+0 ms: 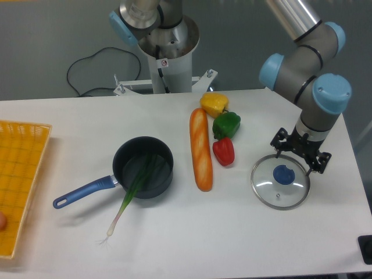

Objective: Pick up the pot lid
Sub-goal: 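Lower the open gripper over the blue knob of the glass lid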

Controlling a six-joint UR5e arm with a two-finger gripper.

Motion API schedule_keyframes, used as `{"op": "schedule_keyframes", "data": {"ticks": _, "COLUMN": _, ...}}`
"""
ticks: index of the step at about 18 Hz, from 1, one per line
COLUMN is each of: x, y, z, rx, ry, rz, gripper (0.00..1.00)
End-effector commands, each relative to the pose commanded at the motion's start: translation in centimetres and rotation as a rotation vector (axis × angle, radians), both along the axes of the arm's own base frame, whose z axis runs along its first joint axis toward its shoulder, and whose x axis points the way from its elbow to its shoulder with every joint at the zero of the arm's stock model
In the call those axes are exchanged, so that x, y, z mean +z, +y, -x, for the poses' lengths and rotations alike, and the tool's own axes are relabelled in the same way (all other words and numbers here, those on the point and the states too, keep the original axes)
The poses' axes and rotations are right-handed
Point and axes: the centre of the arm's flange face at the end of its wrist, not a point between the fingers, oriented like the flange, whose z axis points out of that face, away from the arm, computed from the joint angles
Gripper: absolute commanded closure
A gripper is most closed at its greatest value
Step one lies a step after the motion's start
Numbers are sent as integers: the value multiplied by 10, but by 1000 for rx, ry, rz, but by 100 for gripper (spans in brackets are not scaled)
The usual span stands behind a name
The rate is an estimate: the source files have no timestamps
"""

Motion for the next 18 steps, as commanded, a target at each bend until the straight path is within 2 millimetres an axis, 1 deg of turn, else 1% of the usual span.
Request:
{"op": "schedule_keyframes", "data": {"ticks": 4, "x": -7, "y": 13, "z": -11, "rx": -15, "ry": -18, "rz": 7, "gripper": 0}}
{"op": "schedule_keyframes", "data": {"ticks": 18, "x": -21, "y": 16, "z": -14, "rx": -20, "ry": -37, "rz": 8, "gripper": 0}}
